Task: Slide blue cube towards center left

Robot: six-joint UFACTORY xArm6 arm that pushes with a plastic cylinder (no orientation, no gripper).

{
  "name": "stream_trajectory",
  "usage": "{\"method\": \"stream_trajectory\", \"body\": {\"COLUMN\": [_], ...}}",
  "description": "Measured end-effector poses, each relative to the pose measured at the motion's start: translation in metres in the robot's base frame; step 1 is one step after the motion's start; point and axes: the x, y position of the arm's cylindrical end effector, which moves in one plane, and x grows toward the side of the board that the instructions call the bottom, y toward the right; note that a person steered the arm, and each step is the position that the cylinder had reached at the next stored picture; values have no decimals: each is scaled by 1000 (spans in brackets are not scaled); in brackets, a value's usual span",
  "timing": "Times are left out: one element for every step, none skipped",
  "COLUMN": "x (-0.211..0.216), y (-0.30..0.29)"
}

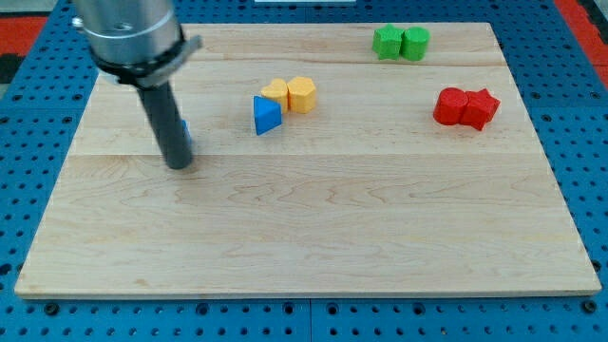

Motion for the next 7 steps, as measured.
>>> {"method": "stream_trajectory", "body": {"x": [-23, -35, -45, -56, -62, -68, -79], "y": [-10, 23, 27, 21, 13, -5, -18]}}
